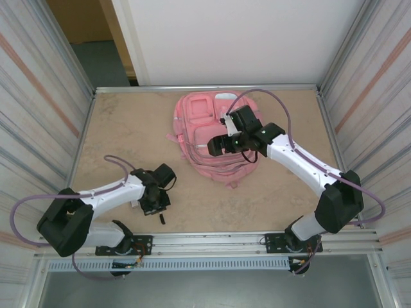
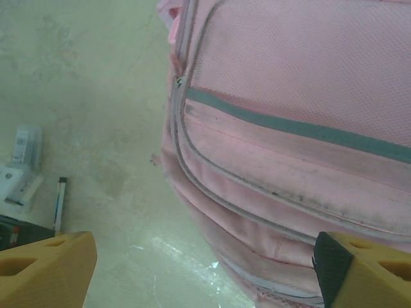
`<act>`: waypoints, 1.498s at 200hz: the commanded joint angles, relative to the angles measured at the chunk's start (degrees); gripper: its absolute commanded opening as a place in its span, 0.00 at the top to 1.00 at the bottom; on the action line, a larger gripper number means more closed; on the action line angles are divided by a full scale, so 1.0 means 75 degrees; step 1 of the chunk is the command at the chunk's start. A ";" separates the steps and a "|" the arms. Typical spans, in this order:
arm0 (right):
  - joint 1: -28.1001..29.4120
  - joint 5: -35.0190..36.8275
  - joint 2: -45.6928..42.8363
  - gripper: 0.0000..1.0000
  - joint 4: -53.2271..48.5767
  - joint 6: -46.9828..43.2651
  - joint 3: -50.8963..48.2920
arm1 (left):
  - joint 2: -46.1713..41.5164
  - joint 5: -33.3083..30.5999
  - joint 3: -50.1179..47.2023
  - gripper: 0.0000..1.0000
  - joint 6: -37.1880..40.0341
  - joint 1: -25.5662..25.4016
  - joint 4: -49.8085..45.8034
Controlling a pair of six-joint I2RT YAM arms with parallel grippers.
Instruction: Pack books, pencil case, and school supplies into a backpack
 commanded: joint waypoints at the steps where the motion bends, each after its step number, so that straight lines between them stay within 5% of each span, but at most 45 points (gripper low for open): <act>1: -0.0522 0.0279 0.0292 0.12 -0.0739 0.1523 0.0226 | -0.0420 0.0341 0.0082 0.97 0.0257 -0.0038 0.0774; 23: -0.1220 -0.0277 0.0683 0.12 -0.1547 0.3619 0.0487 | -0.1066 0.0308 0.0550 0.98 0.0472 -0.0223 0.0848; 56: -0.1812 -0.1085 0.0342 0.25 0.0477 0.6090 -0.1135 | -0.1515 0.0128 0.1147 0.97 0.0192 -0.0314 0.1045; 88: -0.2314 -0.1788 0.1037 0.27 0.0940 0.6113 -0.1018 | -0.1739 -0.0293 0.1258 0.98 -0.0424 -0.0308 0.1477; 130: -0.2180 -0.1175 0.1509 0.50 0.1211 0.6139 -0.0865 | -0.1687 -0.0533 0.1137 1.00 -0.0874 -0.0312 0.1911; 161: -0.2168 -0.1100 0.1769 0.49 0.1562 0.6621 -0.1013 | -0.1717 -0.0533 0.1114 1.00 -0.1065 -0.0311 0.1911; 175: -0.2140 -0.1089 0.1718 0.83 0.1930 0.6740 -0.1165 | -0.1769 -0.0558 0.1094 1.00 -0.1069 -0.0307 0.1894; 188: -0.2055 -0.1190 0.1615 1.00 0.2136 0.6892 -0.1199 | -0.1810 -0.0664 0.1102 1.00 -0.1058 -0.0314 0.1729; 239: -0.1123 -0.1804 0.0928 1.00 0.1907 0.7679 -0.0431 | -0.2205 -0.0939 0.0925 1.00 -0.1465 -0.0313 0.1451; 299: 0.0469 -0.0586 0.0417 1.00 0.2595 0.9456 -0.0392 | -0.2169 -0.1275 0.1415 1.00 -0.1864 -0.0089 0.1355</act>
